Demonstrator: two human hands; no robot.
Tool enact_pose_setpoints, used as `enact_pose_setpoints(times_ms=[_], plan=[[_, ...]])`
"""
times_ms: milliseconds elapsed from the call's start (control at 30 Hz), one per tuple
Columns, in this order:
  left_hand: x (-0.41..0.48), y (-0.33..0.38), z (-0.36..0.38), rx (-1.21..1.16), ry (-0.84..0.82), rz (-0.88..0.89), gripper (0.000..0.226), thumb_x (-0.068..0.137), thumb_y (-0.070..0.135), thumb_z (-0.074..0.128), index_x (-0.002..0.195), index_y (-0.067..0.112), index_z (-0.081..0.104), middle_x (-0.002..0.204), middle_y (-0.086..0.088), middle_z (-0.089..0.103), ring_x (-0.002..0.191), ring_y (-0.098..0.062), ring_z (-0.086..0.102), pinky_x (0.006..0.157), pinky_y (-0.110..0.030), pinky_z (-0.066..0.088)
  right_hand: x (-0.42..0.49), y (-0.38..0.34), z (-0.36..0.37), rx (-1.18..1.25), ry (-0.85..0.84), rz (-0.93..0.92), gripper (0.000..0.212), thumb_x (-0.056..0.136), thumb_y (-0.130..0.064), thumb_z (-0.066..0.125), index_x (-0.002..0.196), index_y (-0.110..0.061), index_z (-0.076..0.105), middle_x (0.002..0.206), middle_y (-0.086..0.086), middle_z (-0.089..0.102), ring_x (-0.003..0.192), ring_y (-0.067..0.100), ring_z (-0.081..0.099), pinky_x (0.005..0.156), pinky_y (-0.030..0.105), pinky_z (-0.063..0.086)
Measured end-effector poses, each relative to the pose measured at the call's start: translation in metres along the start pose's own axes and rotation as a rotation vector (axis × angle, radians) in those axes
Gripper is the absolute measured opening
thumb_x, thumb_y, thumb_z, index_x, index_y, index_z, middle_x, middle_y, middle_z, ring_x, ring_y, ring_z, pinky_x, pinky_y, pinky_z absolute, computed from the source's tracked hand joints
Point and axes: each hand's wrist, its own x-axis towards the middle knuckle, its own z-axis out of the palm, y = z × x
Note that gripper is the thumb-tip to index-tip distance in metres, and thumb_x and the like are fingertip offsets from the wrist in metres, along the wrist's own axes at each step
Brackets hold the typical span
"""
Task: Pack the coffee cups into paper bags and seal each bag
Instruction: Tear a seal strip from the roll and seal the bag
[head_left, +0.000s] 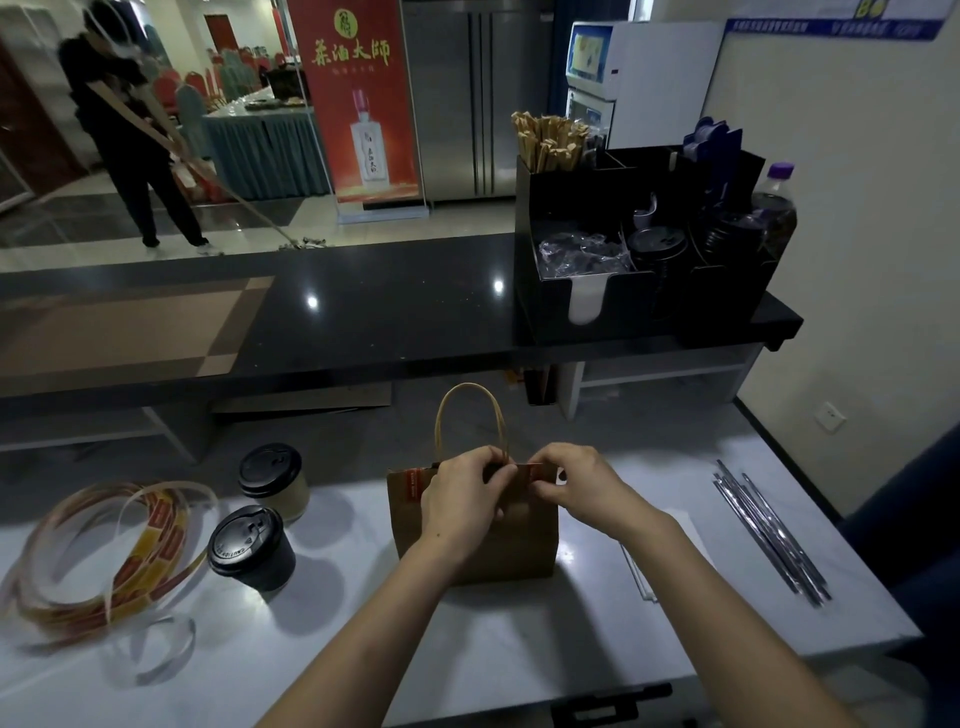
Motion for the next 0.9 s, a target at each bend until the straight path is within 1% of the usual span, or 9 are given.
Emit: enact_pose_setpoints(times_ms=[167, 233, 400, 500, 567, 633, 700, 800, 900], plan=[[-0.001, 0.001, 0.0, 0.0, 0.001, -0.004, 0.01, 0.101, 0.046, 0.061, 0.105, 0.039, 0.068, 0.083, 0.018, 0.07, 0.056, 0.002, 0.066, 0.066, -0.03, 0.062, 0.0, 0.0, 0.003, 0.032, 0.032, 0.039, 0.014, 0.091, -0.014, 0.076, 0.102, -0.023, 0.074, 0.097, -0.01, 0.069, 0.094, 0.007, 0.061, 0.076, 0.014, 0.044], [-0.002, 0.001, 0.0, -0.007, 0.002, -0.005, 0.011, 0.101, 0.046, 0.062, 0.106, 0.038, 0.069, 0.083, 0.018, 0.07, 0.056, 0.002, 0.066, 0.065, -0.029, 0.062, -0.001, -0.001, 0.003, 0.043, 0.033, 0.054, 0.012, 0.092, -0.014, 0.076, 0.101, -0.022, 0.074, 0.097, -0.01, 0.069, 0.094, 0.007, 0.062, 0.076, 0.016, 0.045], [-0.006, 0.0, -0.005, -0.077, 0.021, 0.002, 0.017, 0.099, 0.04, 0.068, 0.115, 0.035, 0.073, 0.092, 0.019, 0.072, 0.061, 0.001, 0.068, 0.067, -0.028, 0.063, -0.006, -0.003, -0.002, 0.064, 0.033, 0.016, 0.017, 0.091, -0.015, 0.078, 0.1, -0.029, 0.073, 0.097, -0.017, 0.069, 0.097, 0.001, 0.061, 0.083, 0.023, 0.049], [-0.01, -0.004, -0.013, -0.149, 0.072, 0.017, 0.022, 0.098, 0.036, 0.07, 0.119, 0.032, 0.075, 0.098, 0.019, 0.073, 0.065, 0.001, 0.069, 0.07, -0.033, 0.064, -0.01, -0.004, -0.004, 0.094, 0.046, -0.016, 0.022, 0.089, -0.02, 0.08, 0.105, -0.033, 0.071, 0.1, -0.02, 0.069, 0.1, -0.003, 0.06, 0.087, 0.02, 0.048], [-0.012, -0.007, -0.025, -0.216, 0.099, 0.014, 0.023, 0.097, 0.031, 0.072, 0.12, 0.029, 0.075, 0.101, 0.018, 0.073, 0.067, -0.002, 0.07, 0.069, -0.03, 0.063, -0.01, -0.006, -0.005, 0.116, 0.045, -0.025, 0.023, 0.089, -0.025, 0.081, 0.106, -0.036, 0.069, 0.103, -0.021, 0.068, 0.102, -0.003, 0.06, 0.087, 0.019, 0.047], [-0.014, -0.009, -0.039, -0.255, 0.119, 0.017, 0.02, 0.097, 0.028, 0.073, 0.116, 0.027, 0.075, 0.101, 0.016, 0.073, 0.064, -0.004, 0.07, 0.065, -0.021, 0.059, -0.01, -0.007, -0.005, 0.126, 0.047, -0.023, 0.022, 0.089, -0.031, 0.081, 0.106, -0.037, 0.068, 0.104, -0.02, 0.067, 0.102, 0.0, 0.061, 0.089, 0.021, 0.049], [-0.015, -0.011, -0.052, -0.265, 0.141, 0.024, 0.015, 0.096, 0.028, 0.073, 0.111, 0.028, 0.075, 0.099, 0.015, 0.072, 0.063, -0.003, 0.07, 0.062, -0.017, 0.055, -0.009, -0.008, -0.004, 0.13, 0.051, -0.024, 0.02, 0.09, -0.035, 0.08, 0.106, -0.037, 0.068, 0.105, -0.02, 0.065, 0.102, 0.001, 0.061, 0.089, 0.022, 0.051], [-0.016, -0.018, -0.069, -0.248, 0.197, 0.026, 0.007, 0.096, 0.029, 0.074, 0.103, 0.03, 0.073, 0.092, 0.014, 0.07, 0.068, -0.003, 0.069, 0.063, -0.018, 0.055, -0.007, -0.011, -0.004, 0.136, 0.058, -0.042, 0.017, 0.092, -0.034, 0.079, 0.106, -0.036, 0.068, 0.107, -0.019, 0.064, 0.1, 0.0, 0.062, 0.086, 0.018, 0.048], [-0.013, -0.031, -0.079, -0.171, 0.289, 0.026, 0.005, 0.094, 0.029, 0.076, 0.091, 0.029, 0.072, 0.085, 0.012, 0.067, 0.079, -0.003, 0.064, 0.068, -0.021, 0.051, -0.005, -0.012, -0.006, 0.137, 0.071, -0.061, 0.013, 0.092, -0.031, 0.079, 0.104, -0.031, 0.071, 0.105, -0.016, 0.065, 0.099, 0.003, 0.062, 0.085, 0.023, 0.051]])
